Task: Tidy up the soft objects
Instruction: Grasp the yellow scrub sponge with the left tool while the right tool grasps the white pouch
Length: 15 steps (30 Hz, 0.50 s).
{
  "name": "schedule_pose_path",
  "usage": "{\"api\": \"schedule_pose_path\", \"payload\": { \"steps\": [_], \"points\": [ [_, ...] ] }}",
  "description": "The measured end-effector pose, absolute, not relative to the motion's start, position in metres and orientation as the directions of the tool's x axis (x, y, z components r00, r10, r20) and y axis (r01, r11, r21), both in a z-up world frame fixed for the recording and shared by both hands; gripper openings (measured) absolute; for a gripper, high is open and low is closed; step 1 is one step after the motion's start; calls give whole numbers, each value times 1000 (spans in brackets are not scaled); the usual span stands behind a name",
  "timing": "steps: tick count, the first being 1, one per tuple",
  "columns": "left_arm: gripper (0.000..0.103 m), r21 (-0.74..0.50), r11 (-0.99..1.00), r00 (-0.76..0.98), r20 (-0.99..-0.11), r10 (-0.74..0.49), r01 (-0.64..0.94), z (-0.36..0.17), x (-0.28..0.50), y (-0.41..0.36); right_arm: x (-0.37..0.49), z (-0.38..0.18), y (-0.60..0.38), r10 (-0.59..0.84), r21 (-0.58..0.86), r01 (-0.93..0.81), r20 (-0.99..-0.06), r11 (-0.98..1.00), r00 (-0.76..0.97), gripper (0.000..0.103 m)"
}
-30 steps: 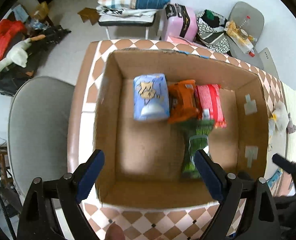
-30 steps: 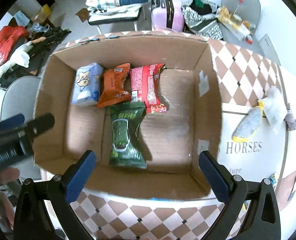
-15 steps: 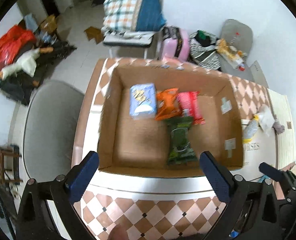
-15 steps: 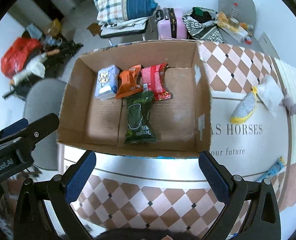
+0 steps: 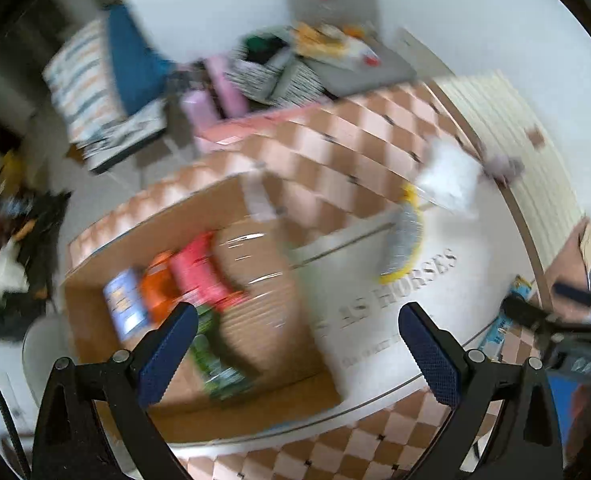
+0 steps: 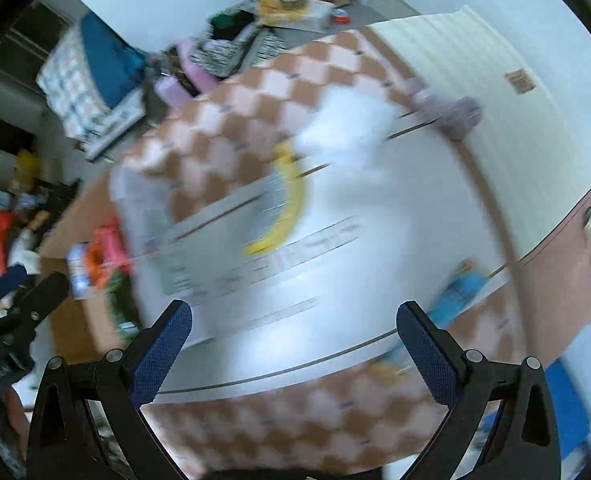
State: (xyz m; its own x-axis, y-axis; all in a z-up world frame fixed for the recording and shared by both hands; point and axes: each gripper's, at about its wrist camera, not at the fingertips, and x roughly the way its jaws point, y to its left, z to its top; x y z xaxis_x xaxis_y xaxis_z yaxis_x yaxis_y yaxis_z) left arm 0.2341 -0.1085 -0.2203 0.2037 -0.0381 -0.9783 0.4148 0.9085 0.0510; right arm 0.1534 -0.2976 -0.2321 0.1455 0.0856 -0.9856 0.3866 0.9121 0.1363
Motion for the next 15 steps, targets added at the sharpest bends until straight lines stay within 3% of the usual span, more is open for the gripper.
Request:
{"api": "schedule_pose_path", "payload": {
  "steps": [3,6,10,15],
  "points": [
    [101,44,883,126,-992,-18,467,-259,256,-155,180,-241,-349,116,161,429,-985,889,129,103],
    [90,17,885,26,-1000,6,464,-303,275,-185,214,-259,-389,159,196,476,-980,857,117,103],
    [89,-2,910,-66,-997,28,414,-347,288,-203,262,-302,-424,256,258,556,-963,790,84,103],
    [89,17,930,-109,-992,61,368,-380,291,-209,311,-361,-440,288,231,639,-957,734,15,103]
  ]
}}
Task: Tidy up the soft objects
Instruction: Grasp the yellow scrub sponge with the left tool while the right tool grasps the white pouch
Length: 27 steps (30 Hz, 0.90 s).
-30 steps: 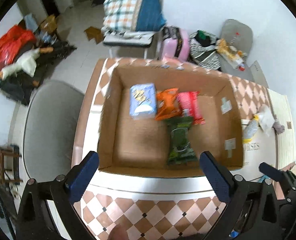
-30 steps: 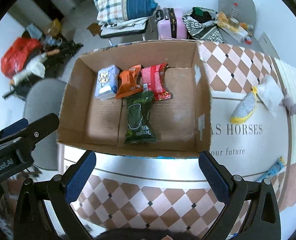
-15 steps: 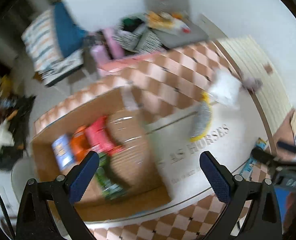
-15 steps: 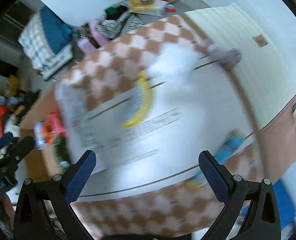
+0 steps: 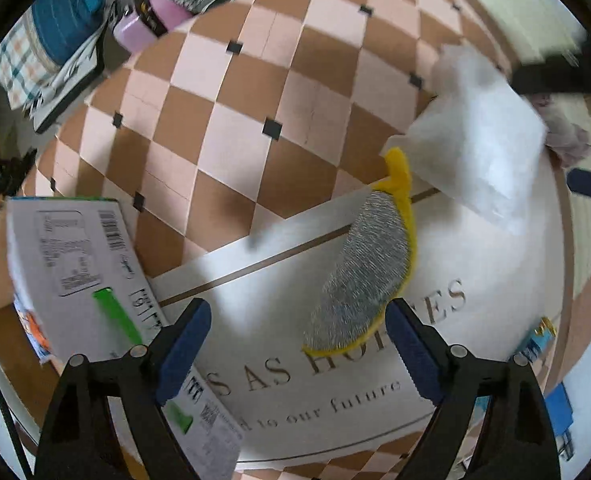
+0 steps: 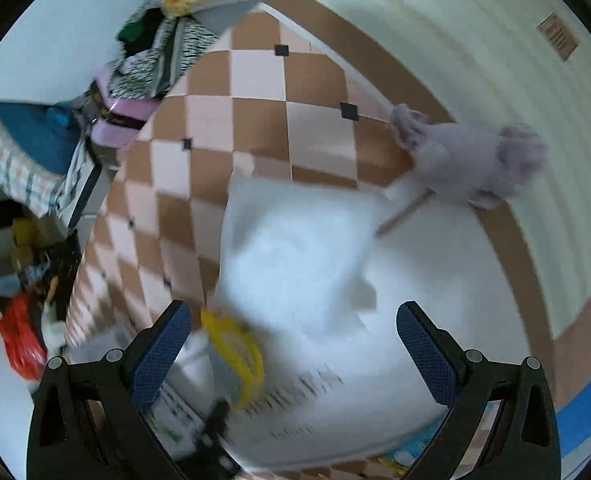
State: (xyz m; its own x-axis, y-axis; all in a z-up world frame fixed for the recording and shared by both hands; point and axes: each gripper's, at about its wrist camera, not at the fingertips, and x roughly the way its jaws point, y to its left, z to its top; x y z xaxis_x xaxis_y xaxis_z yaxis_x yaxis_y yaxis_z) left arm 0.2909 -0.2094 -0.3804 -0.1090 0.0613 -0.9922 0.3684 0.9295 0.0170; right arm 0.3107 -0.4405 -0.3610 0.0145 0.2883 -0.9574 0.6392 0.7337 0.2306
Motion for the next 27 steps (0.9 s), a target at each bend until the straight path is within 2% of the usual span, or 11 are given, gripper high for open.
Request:
{"api": "schedule_pose_path", "payload": {
  "steps": [6,8,13,22,25,26,27],
  "points": [
    [89,-11,939,-153,-987,45,344,-397,287,-214,339,-408,-436,279,171,617,-957,768,-82,103],
    [89,-18,934,-157,-987,41,358,-397,285,-220,338,-411,-429,260,166,526,-959,834,-110,99],
    [89,-45,912,-183,-983,33,408,-404,282,-236,315,-415,-409,174,125,228,-962,966,-212,99],
    [89,-48,881,-236,-969,74,472,-431,262,-269,300,-413,-418,199,144,276,-962,950,-185,99],
    [69,-38,898,-223,-973,67,439,-432,262,-267,304,-414,-417,200,141,294,-963,945,-181,99],
    [57,-31,900,-207,-976,66,436,-430,262,-266,306,-415,-417,204,142,306,-962,941,-182,99],
    [51,-21,899,-192,-979,71,437,-427,262,-266,307,-416,-417,205,138,320,-961,937,-185,99]
  ]
}}
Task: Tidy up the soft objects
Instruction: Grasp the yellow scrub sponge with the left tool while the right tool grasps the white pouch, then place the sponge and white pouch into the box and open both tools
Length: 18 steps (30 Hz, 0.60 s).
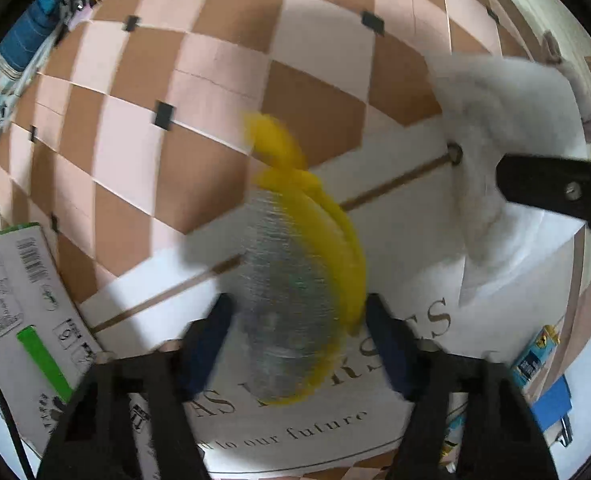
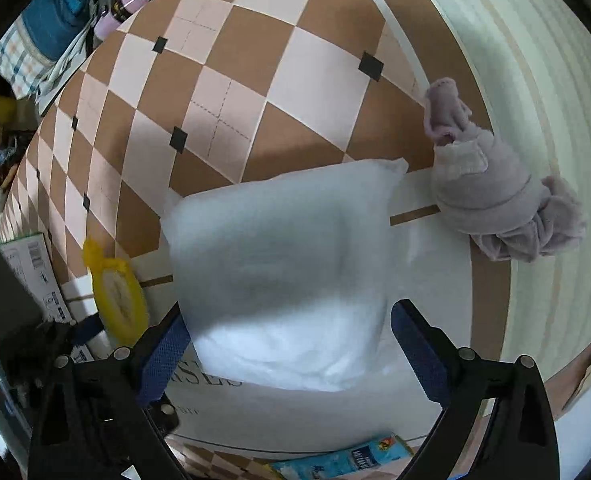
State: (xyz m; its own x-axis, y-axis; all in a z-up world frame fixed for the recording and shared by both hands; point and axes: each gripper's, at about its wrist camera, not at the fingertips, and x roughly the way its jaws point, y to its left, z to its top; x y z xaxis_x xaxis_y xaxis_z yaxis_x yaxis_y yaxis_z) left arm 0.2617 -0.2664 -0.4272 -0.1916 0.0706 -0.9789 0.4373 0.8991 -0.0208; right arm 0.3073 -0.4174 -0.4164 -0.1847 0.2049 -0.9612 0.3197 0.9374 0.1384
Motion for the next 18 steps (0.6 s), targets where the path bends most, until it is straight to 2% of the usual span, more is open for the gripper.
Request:
{"api": "schedule_pose_path", "payload": {
  "steps": [2,3,5,6,13,16,18],
  "points": [
    [50,-40,910,-188,-981,42,413,-423,261,-263,308,-419,-418,205,138,335,-963,932,-173,87],
    [49,-39,916,-176,-984,35,400,-420,260,-261,307,-420,-416,207,140,342,-964,929,-169,86],
    [48,-27,924,-144,-989,30,382,-412,262,-252,305,-414,-412,181,124,340,-973,932,-141,74],
    [48,-32,929,-134,-991,18,368,-406,261,-247,304,-410,-410,174,122,338,-976,933,-129,72],
    [48,-111,965,-9,-994,-112,239,-328,238,-178,282,-355,-371,237,216,327,-971,920,-24,70],
    [48,-151,971,56,-985,-163,186,-284,222,-123,273,-315,-332,294,293,268,-955,918,36,70],
    [49,-150,976,88,-982,-165,156,-252,240,-94,266,-287,-298,321,329,209,-944,921,71,70]
  ]
}}
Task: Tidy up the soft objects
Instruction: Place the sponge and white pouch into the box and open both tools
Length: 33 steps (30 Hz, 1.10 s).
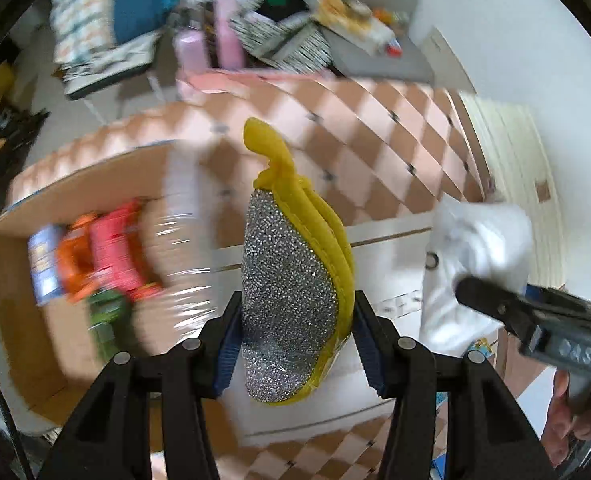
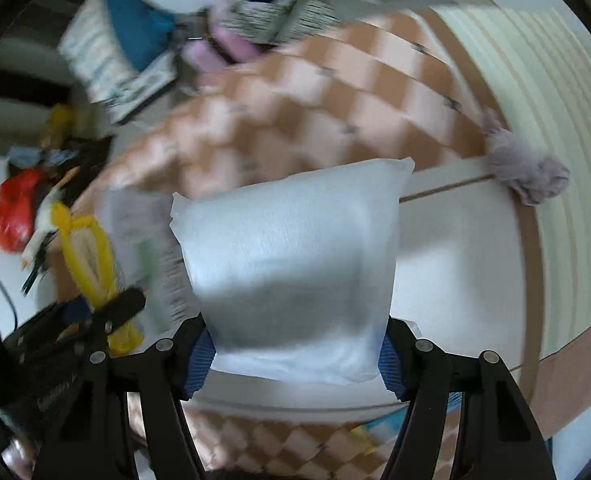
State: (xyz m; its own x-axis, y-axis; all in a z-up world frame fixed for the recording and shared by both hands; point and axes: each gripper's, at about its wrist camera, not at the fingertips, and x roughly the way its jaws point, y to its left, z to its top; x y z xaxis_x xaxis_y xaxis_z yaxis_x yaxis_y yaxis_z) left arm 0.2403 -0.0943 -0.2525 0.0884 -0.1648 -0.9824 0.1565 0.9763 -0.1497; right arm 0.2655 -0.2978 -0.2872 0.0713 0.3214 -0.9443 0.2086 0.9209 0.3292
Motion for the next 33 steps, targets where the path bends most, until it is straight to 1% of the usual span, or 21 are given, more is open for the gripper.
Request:
{"api": "schedule_pose_path", "payload": {
  "steps": [1,5,7,9,13,16,23,27,30,31,32,33],
  "points": [
    [49,-147,980,105,-981,-162,133,-241,235,-69,262,-273,-275,337,348,173,-937,922,87,70],
    [49,-127,991,107,-986,-130,36,-225,240,16,236,-238,-201,381,388,52,-919,920,101,70],
    [49,-107,994,96,-990,-107,2,-224,231,55,229,-228,-161,390,390,-11,-916,921,91,70],
    [49,-87,995,76,-994,-84,-40,-235,227,90,225,-225,-117,373,368,-70,-925,927,75,70],
    [49,-85,991,15,-996,-84,-106,-263,231,140,230,-245,-54,316,310,-115,-948,944,37,70],
    [49,-88,985,-46,-994,-96,-150,-294,234,164,238,-269,-23,233,229,-136,-972,964,16,70],
    [50,-79,981,-144,-984,-105,-178,-340,236,181,245,-313,-2,120,124,-158,-992,980,-35,70],
    [52,-87,979,-190,-974,-122,-184,-359,237,185,250,-333,5,104,116,-155,-991,981,-86,71],
    [53,-120,971,-222,-961,-165,-205,-367,236,186,248,-348,10,68,91,-165,-987,982,-145,78],
    [58,-124,972,-225,-960,-168,-198,-367,235,186,247,-350,11,62,87,-163,-987,983,-150,87],
    [66,-117,975,-222,-962,-158,-187,-365,234,187,246,-350,10,59,83,-158,-987,984,-151,100],
    [68,-110,978,-214,-966,-147,-175,-363,233,186,246,-348,10,66,89,-153,-987,984,-147,103]
  ]
}}
